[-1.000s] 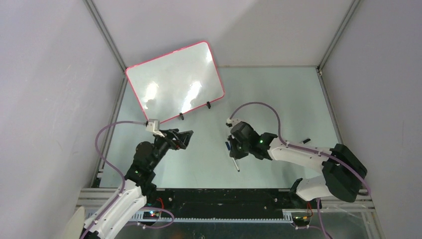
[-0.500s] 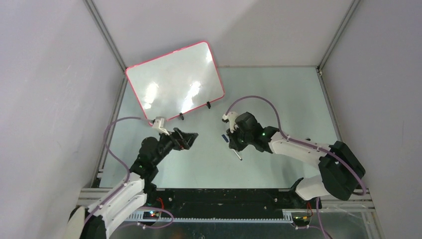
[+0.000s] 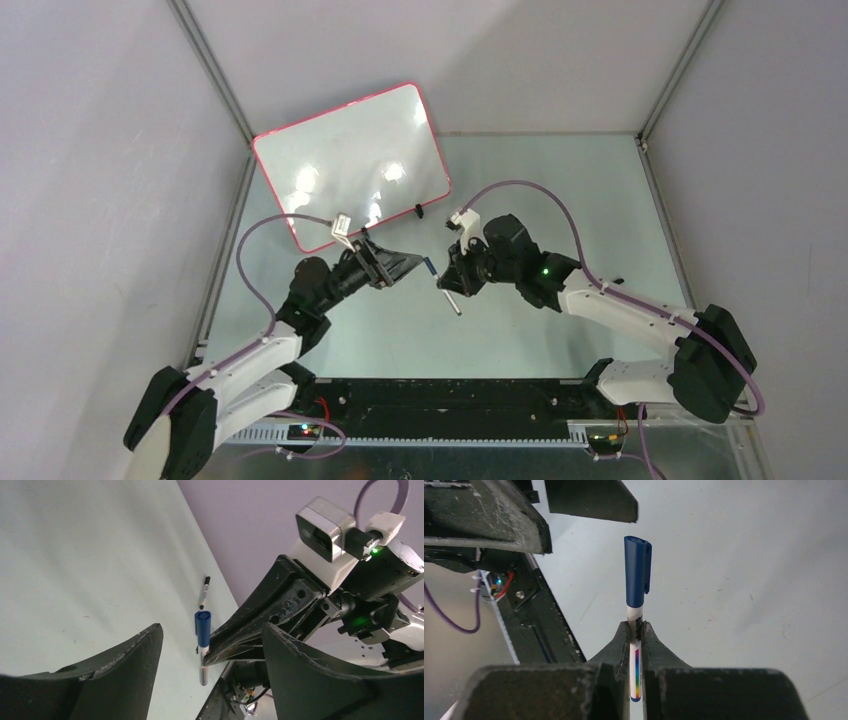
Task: Write a sentence on the whiteboard
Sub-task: Open the whiteboard marker at the center of the board.
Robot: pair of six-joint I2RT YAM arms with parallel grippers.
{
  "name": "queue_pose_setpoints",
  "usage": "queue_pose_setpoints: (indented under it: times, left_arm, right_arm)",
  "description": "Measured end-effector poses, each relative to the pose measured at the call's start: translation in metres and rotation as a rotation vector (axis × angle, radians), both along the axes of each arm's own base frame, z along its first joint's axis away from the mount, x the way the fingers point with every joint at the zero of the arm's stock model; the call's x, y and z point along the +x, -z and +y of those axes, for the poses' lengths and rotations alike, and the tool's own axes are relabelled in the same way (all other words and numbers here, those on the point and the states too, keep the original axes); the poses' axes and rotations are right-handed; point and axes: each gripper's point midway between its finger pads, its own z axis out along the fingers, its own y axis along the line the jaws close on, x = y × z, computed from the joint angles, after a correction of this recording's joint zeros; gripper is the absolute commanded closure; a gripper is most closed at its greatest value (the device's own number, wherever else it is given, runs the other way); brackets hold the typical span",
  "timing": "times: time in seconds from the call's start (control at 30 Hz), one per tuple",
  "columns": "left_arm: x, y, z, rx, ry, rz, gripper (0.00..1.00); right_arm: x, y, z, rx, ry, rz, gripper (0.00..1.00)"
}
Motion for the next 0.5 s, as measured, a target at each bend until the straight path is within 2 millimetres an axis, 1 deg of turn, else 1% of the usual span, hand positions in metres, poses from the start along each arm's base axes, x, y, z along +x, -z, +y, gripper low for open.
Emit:
queue_pose_setpoints:
  times: [0.1,0.2,0.3,0.37,0.5]
  left_arm:
    - [-0.002,-0.006,-0.008,-0.019,0.031,0.008,0.28]
    - [-0.004,-0.004,-0.012,-0.021,0.052,0.023,0.34]
    - [-0.007,0.001,-0.017,-0.017,0.069,0.044,0.37]
    - [-0.009,0.003,-0.019,-0.015,0.077,0.052,0.38]
    - [-0.010,0.003,-0.020,-0.018,0.083,0.057,0.45]
  right_arm:
    - [-0.006,-0.004,0.006,0.025,-0.021,0.017,1.00]
    - [-0.010,-0.009,0.011,0.054,-0.034,0.028,1.00]
    - [-0.012,-0.014,0.017,0.077,-0.045,0.038,1.00]
    - [-0.012,-0.017,0.020,0.089,-0.047,0.038,1.00]
    - [-0.011,-0.022,0.023,0.099,-0.049,0.042,1.00]
